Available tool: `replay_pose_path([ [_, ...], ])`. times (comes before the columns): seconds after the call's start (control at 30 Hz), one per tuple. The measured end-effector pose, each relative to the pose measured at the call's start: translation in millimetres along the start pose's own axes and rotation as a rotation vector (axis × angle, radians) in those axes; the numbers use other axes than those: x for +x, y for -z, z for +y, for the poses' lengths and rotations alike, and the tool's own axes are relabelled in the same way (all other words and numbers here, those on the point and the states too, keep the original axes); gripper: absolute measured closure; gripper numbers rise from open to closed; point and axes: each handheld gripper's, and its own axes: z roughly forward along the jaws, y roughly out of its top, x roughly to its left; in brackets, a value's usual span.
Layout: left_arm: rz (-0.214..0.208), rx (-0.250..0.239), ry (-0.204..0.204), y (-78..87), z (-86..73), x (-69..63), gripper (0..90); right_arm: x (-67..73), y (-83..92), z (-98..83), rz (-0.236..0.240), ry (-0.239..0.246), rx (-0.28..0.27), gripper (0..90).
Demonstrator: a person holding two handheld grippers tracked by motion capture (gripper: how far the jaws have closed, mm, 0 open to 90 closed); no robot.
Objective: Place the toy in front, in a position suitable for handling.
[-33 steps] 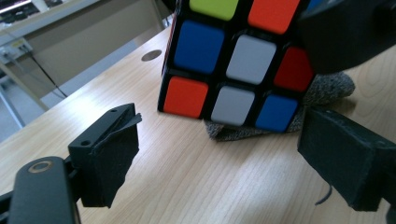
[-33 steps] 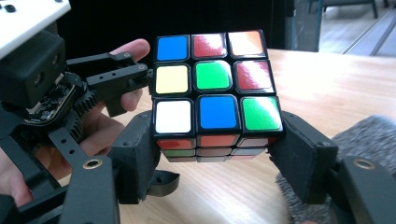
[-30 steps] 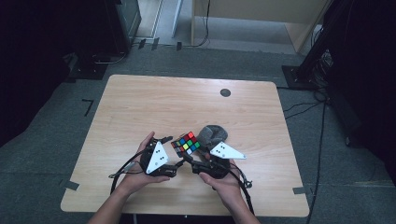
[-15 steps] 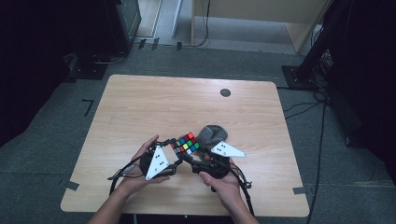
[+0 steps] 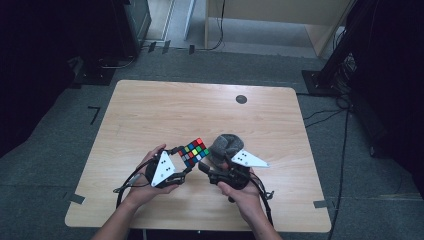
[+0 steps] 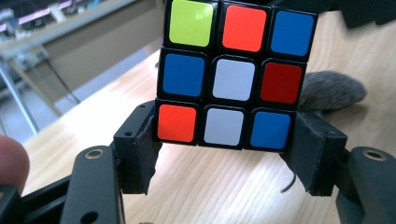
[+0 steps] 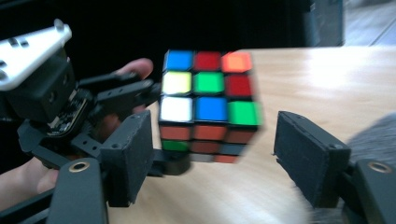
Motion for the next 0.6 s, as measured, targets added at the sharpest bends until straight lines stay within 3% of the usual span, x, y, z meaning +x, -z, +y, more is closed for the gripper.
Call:
replay_pose_path([
  [0.07,0.007,0.009,0.032,1.0,-1.5,5.4,34.0,-8.7,4.7,1.5,-0.084,0.054,-0.012,30.2],
  [0.13,0.01,0.008,0.067,2.0,-2.0,9.4,34.0,-18.6,5.7,-2.2,-0.167,0.103,0.012,32.1],
  [0.27,-0.014,0.006,0.138,3.4,-1.4,15.4,33.9,-33.7,-2.1,-18.4,-0.303,0.216,0.162,39.8],
  [0.37,-0.03,0.016,0.162,3.1,-2.4,17.8,33.9,-42.8,-7.7,-26.7,-0.344,0.208,0.263,47.7],
  [0.43,-0.042,0.018,0.171,2.8,-3.2,18.1,33.9,-47.9,-9.0,-30.6,-0.331,0.191,0.318,54.8],
  [0.6,-0.048,0.023,0.177,2.5,-2.5,17.5,33.9,-54.1,-11.6,-38.2,-0.386,0.194,0.397,62.7],
])
